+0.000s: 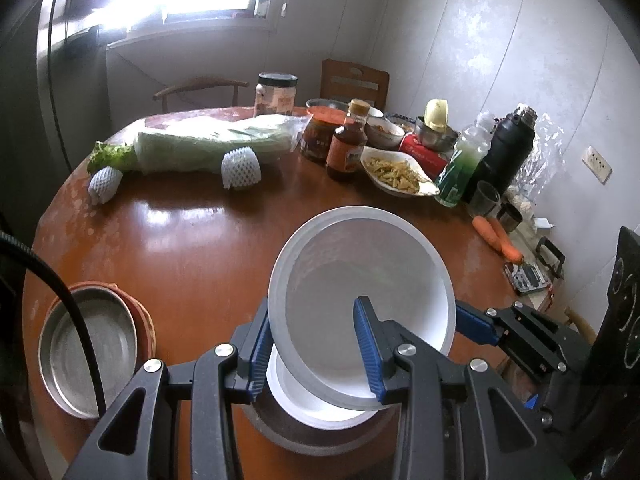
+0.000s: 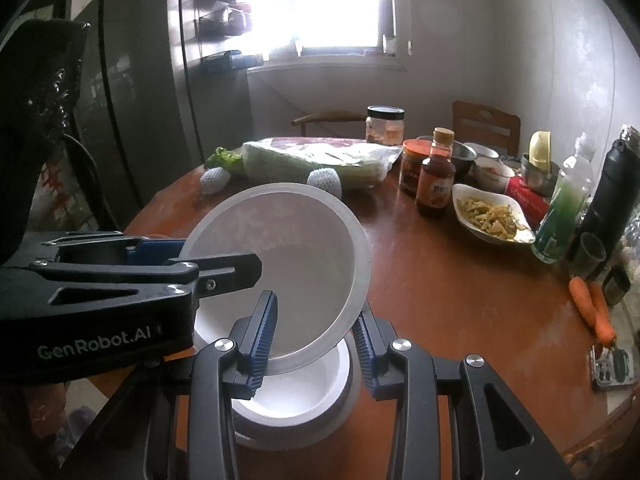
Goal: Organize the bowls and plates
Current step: 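Lower the white paper bowl into the white bowl inside the steel bowl, then open the left gripper and withdraw it from the nested white bowl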
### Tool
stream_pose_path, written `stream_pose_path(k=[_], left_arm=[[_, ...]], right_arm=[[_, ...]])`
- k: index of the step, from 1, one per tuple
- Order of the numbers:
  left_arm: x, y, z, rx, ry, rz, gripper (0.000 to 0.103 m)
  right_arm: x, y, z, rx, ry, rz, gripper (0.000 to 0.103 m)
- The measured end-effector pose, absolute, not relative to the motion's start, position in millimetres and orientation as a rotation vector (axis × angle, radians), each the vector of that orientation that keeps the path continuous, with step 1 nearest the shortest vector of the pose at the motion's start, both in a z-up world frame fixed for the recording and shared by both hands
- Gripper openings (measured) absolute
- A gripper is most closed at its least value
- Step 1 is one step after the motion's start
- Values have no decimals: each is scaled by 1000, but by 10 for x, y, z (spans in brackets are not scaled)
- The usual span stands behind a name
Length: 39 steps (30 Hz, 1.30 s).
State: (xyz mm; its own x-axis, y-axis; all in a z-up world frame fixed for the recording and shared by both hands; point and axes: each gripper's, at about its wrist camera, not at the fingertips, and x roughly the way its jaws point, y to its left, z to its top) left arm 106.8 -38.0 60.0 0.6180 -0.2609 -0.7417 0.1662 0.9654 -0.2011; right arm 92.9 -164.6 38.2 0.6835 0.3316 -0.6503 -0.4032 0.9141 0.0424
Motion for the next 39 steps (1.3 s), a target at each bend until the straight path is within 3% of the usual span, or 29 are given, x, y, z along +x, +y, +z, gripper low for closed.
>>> stream_pose_path(k=[39], left_arm=[[959,-408,18,-96,979,-215,39]], right_arm=[[815,-1613,-137,-123,818,425,39]])
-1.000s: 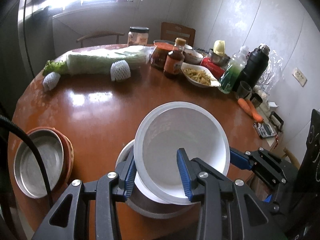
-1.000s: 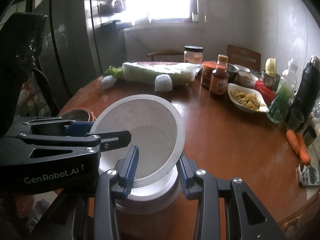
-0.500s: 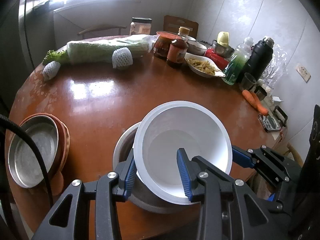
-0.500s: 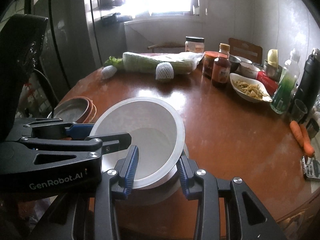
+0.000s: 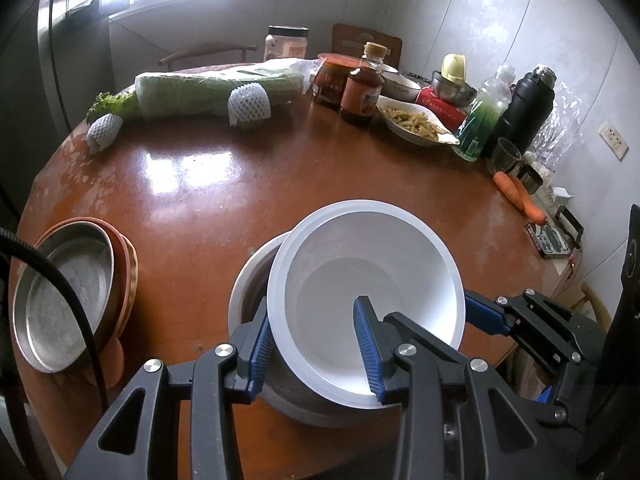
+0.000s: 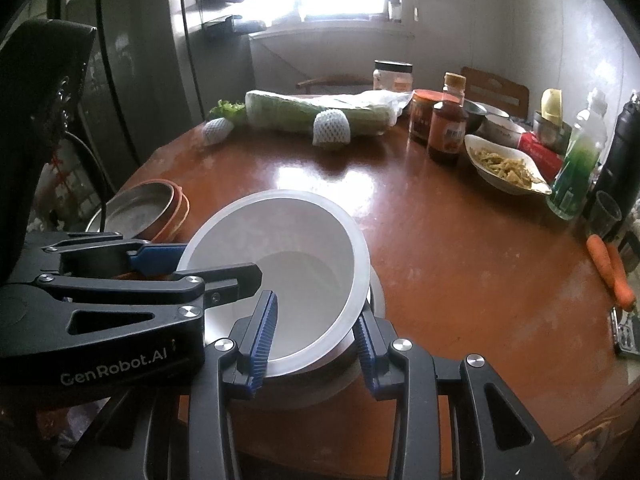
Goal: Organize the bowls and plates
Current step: 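Open the left gripper and withdraw it from the nested white bowl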
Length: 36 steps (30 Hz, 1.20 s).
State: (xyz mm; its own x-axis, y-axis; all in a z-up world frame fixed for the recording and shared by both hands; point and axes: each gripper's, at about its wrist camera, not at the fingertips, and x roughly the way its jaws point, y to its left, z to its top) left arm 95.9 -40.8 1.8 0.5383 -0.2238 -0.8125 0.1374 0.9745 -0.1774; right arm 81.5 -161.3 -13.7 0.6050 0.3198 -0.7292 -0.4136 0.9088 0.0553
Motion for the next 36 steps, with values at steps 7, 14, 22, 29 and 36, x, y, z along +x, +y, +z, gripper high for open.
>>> stream_pose_path(k=[7,14,22,29,36], left_arm=[[968,-419,-18,-87,987,-210,39],[981,-402,-47,-89,993,-208,39],[1002,-395,-62,-82,991,-204,39],[1020,-375,-65,-84,992,-207,39],[1019,-367,-65,-86,991,-205,39]], right_arm=[[832,-1608,-178,-132,823,420,39],[850,-1598,-218,-140,833,421,40],[862,-1563,-244,-162,828,414,41],[870,-1551,-249,-168,826,408,41],[878,-1544,-249,-175,826,398,41]])
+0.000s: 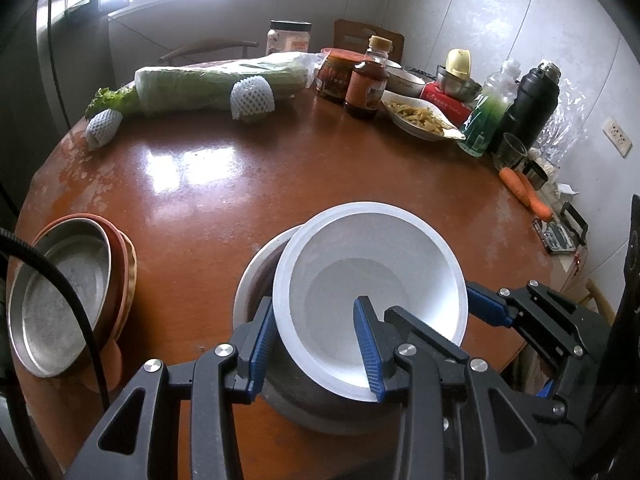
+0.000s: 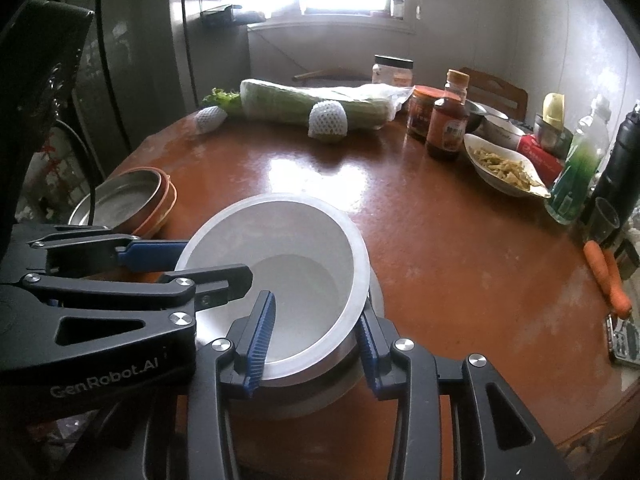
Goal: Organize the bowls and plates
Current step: 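Open the left gripper and withdraw it from the nested white bowl, then grasp the rim of the steel bowl with the left gripper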
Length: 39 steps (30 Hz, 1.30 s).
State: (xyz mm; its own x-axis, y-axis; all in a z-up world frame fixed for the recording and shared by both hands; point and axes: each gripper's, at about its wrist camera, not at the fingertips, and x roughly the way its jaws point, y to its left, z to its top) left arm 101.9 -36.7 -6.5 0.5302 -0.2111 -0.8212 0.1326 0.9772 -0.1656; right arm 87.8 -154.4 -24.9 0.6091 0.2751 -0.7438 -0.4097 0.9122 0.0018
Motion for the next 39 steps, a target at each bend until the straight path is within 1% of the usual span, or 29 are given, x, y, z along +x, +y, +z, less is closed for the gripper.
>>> stream_pose_path(k=[10,14,18,31,39], left_arm=[[1000,-373,-39,-104,986,-218,39],[1007,-356,-30,-119,984,-226,39],[1008,-345,-22,-128,980,-229,39],[981,-204,73,-144,946,-213,39],[941,-117,117,-136,928,-180,39]], right_arm=[[895,-1555,-242,-178,829,393,42],[901,-1582,-218,-169,824,391,48],[889,-1590,-204,-176,819,386,50],[885,-1631,-131,-173,795,368,52],[863,-1658,-72,-159,781,359,56]])
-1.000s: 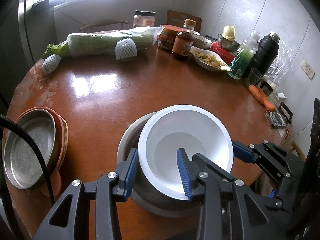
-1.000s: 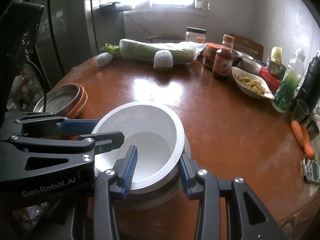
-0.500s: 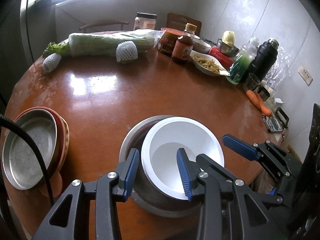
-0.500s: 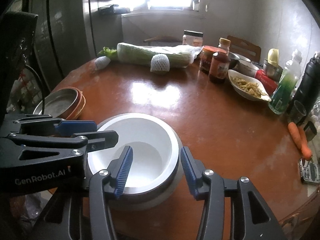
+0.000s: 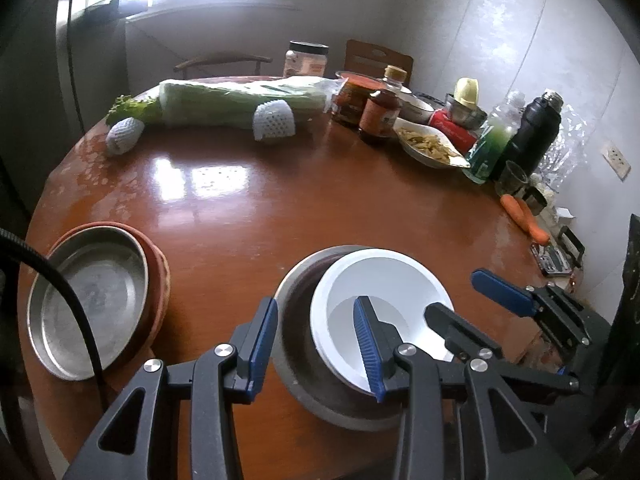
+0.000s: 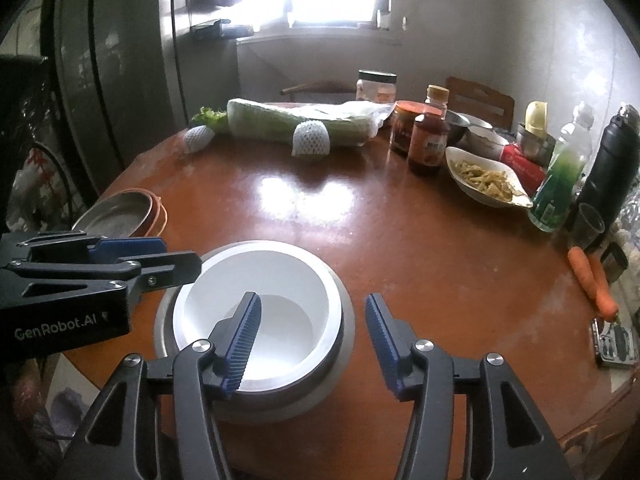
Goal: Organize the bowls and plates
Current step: 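Grasp the rim of the steel bowl with the left gripper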
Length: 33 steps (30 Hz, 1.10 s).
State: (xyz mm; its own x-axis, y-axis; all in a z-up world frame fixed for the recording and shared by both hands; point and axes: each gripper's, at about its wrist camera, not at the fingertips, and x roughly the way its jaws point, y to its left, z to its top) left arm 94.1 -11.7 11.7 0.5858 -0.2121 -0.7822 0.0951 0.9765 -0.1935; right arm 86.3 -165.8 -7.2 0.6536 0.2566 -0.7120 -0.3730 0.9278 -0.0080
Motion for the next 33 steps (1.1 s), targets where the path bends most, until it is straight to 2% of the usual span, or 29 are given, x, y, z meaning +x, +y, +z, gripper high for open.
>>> stream_pose_path(k=[33], left_arm=[[996,-8,-101,-173,989,-168,47]], right_arm=[[985,-1847,-198,-100,825,320,61]])
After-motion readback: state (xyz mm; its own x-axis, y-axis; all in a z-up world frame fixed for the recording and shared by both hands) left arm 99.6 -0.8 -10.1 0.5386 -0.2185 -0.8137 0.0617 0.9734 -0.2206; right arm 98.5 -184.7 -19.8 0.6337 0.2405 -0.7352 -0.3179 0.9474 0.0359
